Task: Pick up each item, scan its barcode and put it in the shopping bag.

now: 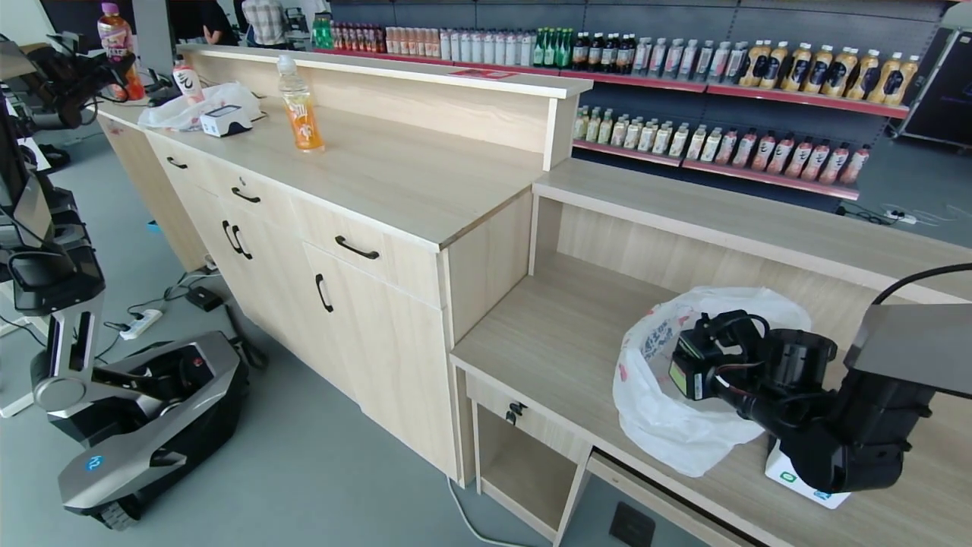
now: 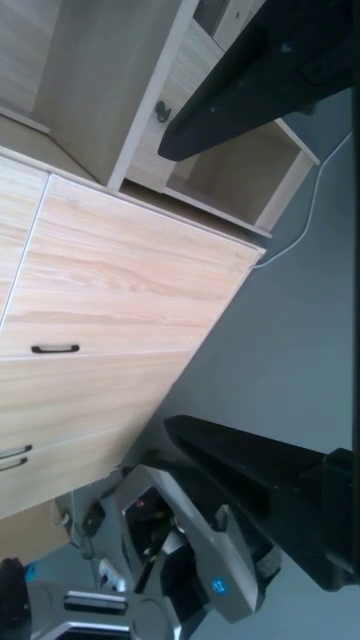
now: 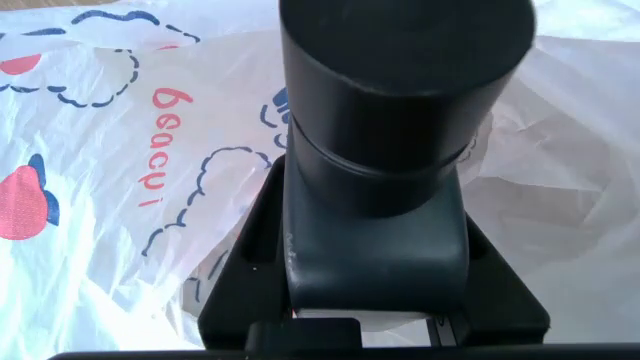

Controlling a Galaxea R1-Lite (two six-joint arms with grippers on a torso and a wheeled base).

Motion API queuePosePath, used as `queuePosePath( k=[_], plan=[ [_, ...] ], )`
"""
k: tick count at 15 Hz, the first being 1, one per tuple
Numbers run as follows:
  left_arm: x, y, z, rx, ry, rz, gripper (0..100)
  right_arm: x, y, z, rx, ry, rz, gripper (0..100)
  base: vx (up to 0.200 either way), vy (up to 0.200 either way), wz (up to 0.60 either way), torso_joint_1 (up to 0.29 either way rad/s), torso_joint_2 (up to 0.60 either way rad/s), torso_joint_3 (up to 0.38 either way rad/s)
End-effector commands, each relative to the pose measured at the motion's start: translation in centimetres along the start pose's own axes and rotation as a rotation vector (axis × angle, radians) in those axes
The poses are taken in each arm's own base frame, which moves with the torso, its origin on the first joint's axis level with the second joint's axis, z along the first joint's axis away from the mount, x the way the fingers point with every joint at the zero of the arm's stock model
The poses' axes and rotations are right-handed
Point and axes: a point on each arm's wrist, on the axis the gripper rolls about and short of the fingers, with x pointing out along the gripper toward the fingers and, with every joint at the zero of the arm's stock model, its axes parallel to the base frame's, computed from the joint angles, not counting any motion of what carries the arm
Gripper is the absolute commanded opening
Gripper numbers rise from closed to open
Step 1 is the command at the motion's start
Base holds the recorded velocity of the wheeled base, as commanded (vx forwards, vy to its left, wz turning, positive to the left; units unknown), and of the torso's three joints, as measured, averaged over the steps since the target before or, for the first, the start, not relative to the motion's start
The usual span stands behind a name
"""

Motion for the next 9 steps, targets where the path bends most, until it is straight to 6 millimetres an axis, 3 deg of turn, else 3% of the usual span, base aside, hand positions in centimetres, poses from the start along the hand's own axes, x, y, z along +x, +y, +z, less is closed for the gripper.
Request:
queuePosePath(
  k=[1, 9],
  plan=[
    [0.0, 0.0, 0.0, 0.0, 0.0, 0.001, 100, 0.5, 0.6, -1.2, -0.004, 0.022, 0.017, 0, 0.0, 0.0, 0.0, 0.0, 0.0, 0.0],
    [0.0, 0.0, 0.0, 0.0, -0.001, 0.001, 100, 2.2, 1.0, -3.5, -0.018, -0.043, 0.061, 0, 0.0, 0.0, 0.0, 0.0, 0.0, 0.0]
  ],
)
